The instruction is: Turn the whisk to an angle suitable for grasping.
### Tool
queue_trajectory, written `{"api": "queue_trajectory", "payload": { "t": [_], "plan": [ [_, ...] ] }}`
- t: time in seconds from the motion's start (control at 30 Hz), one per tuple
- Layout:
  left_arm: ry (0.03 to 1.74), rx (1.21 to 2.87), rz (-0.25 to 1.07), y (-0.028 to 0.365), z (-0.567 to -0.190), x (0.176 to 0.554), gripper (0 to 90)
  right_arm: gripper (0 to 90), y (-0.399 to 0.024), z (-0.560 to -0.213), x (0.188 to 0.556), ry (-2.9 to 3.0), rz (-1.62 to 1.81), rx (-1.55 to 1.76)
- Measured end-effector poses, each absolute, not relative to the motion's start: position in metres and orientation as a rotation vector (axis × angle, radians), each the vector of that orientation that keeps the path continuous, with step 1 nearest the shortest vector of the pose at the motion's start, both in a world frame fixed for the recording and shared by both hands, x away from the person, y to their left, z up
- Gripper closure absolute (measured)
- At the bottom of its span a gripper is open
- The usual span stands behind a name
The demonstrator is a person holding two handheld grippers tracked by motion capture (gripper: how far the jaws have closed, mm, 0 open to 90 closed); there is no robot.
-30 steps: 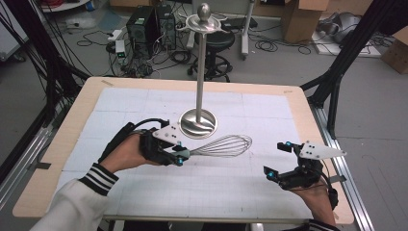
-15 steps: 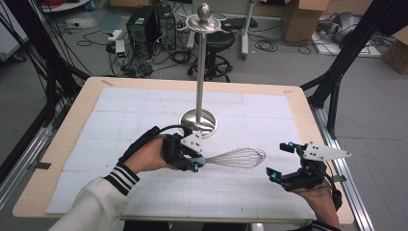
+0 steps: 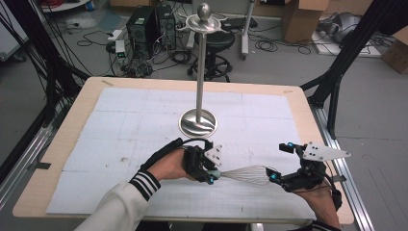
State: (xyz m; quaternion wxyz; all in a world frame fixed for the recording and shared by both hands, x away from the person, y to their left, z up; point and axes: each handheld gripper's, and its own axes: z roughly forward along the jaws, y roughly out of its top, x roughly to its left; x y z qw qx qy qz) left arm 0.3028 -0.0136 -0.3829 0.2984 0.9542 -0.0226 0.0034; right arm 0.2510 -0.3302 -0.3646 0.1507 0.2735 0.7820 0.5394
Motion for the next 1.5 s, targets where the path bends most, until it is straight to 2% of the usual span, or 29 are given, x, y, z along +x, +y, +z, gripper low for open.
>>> {"api": "queue_trajectory", "payload": {
  "t": [0.8, 1.0, 1.2, 1.37, 1.5],
  "plan": [
    [-0.068, 2.572, -0.087, -0.019, -0.415, 0.314, 69.3, 0.5, -0.33, -0.365, 0.251, 2.245, 1.551, 0.785],
    [-0.062, 2.591, -0.054, -0.02, -0.418, 0.315, 68.2, 0.5, -0.33, -0.366, 0.251, 2.248, 1.554, 0.789],
    [-0.013, 2.582, -0.005, -0.017, -0.412, 0.315, 43.5, 0.5, -0.33, -0.365, 0.251, 2.244, 1.554, 0.784],
    [0.022, 2.54, 0.044, 0.001, -0.39, 0.314, 33.9, 0.5, -0.33, -0.366, 0.251, 2.25, 1.55, 0.792],
    [0.092, 2.481, 0.055, 0.024, -0.374, 0.317, 30.0, 0.5, -0.33, -0.366, 0.252, 2.252, 1.544, 0.792]
  ]
}}
